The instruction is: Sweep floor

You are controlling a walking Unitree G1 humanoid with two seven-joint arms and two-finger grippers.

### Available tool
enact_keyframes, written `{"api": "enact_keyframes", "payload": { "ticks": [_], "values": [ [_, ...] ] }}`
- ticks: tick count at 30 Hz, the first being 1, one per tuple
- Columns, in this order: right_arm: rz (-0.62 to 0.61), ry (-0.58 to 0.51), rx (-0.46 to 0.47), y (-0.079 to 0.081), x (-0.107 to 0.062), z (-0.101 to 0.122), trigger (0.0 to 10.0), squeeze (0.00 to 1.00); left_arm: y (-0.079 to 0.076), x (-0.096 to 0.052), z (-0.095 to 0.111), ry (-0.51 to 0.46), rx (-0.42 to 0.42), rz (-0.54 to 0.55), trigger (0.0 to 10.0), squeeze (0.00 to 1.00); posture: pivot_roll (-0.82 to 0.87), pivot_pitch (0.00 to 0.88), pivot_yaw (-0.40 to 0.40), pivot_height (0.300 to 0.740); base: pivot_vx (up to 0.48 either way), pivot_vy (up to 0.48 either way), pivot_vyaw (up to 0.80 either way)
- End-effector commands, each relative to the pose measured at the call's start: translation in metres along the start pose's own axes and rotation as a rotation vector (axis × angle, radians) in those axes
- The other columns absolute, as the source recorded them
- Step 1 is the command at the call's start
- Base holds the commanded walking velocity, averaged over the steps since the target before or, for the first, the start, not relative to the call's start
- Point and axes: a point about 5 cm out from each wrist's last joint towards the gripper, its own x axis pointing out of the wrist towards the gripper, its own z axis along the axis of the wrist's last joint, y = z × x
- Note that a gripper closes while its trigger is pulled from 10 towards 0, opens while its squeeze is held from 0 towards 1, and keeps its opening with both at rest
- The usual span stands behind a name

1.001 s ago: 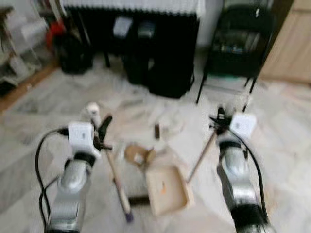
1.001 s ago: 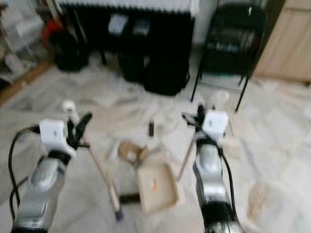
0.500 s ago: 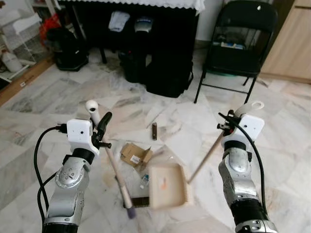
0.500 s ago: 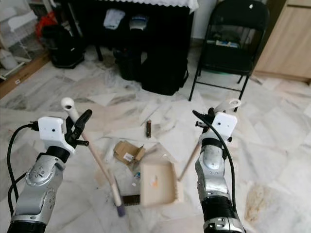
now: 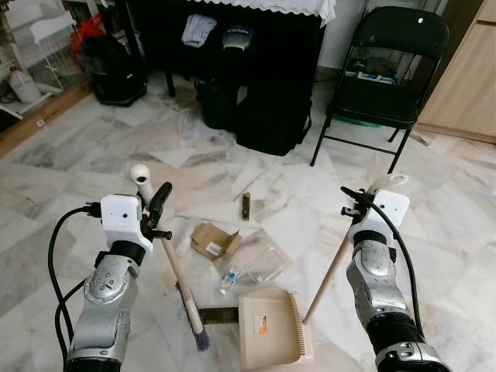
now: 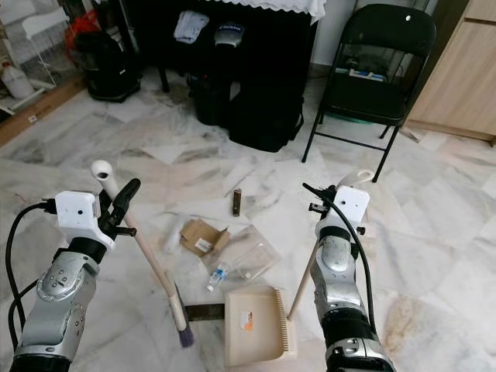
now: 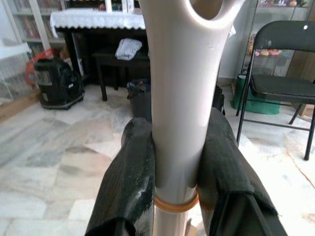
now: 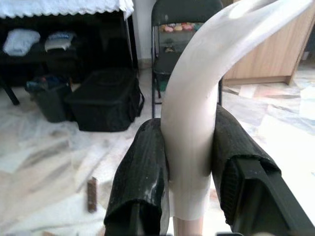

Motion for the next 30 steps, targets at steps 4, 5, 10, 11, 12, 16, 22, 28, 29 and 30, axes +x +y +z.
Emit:
{"api": "enact_keyframes", "payload": {
  "ticks": [4,5,10,11,12,16,22,28,29,30],
  "values": [
    [-0.028,-0.034,-0.051,-0.01,0.003,0.005,10.0,0.0,0.009,-0.005,0.004,-0.03,0.029,0.043,10.0,0.0,-0.04,0.195,-0.062,0.74,0.0,0.0,0.0],
    [-0.036,-0.052,-0.054,-0.013,0.003,0.007,10.0,0.0,0.011,-0.006,0.004,-0.029,0.03,0.049,10.0,0.0,-0.05,0.199,-0.063,0.74,0.0,0.0,0.0],
    [-0.027,-0.131,-0.093,-0.015,0.002,0.017,10.0,0.0,0.014,-0.009,0.004,-0.028,0.034,0.061,10.0,0.0,-0.06,0.218,-0.071,0.74,0.0,0.0,0.0],
    [-0.018,-0.135,-0.105,-0.015,0.002,0.016,10.0,0.0,0.015,-0.009,0.003,-0.027,0.036,0.063,10.0,0.0,-0.06,0.225,-0.071,0.74,0.0,0.0,0.0],
    [-0.018,-0.132,-0.104,-0.015,0.002,0.015,10.0,0.0,0.015,-0.009,0.003,-0.027,0.036,0.063,10.0,0.0,-0.06,0.228,-0.071,0.74,0.0,0.0,0.0],
    [-0.019,-0.11,-0.119,-0.017,0.001,0.01,10.0,0.0,0.017,-0.011,0.003,-0.026,0.043,0.069,10.0,0.0,-0.05,0.247,-0.077,0.74,0.0,0.0,0.0],
    [-0.005,-0.12,-0.123,-0.017,0.003,0.011,10.0,0.0,0.022,-0.016,0.004,-0.028,0.059,0.091,10.0,0.0,-0.05,0.263,-0.087,0.74,0.0,0.0,0.0],
    [0.02,-0.153,-0.126,-0.014,0.007,0.017,10.0,0.0,0.032,-0.016,0.012,-0.053,0.084,0.119,10.0,0.0,-0.04,0.27,-0.091,0.74,0.0,0.0,0.0],
    [0.025,-0.163,-0.137,-0.012,0.008,0.02,10.0,0.0,0.035,-0.016,0.014,-0.058,0.092,0.127,10.0,0.0,-0.04,0.271,-0.092,0.74,0.0,0.0,0.0],
    [0.029,-0.171,-0.142,-0.011,0.008,0.021,10.0,0.0,0.036,-0.016,0.015,-0.06,0.095,0.13,10.0,0.0,-0.04,0.272,-0.092,0.74,0.0,0.0,0.0]
  ]
}}
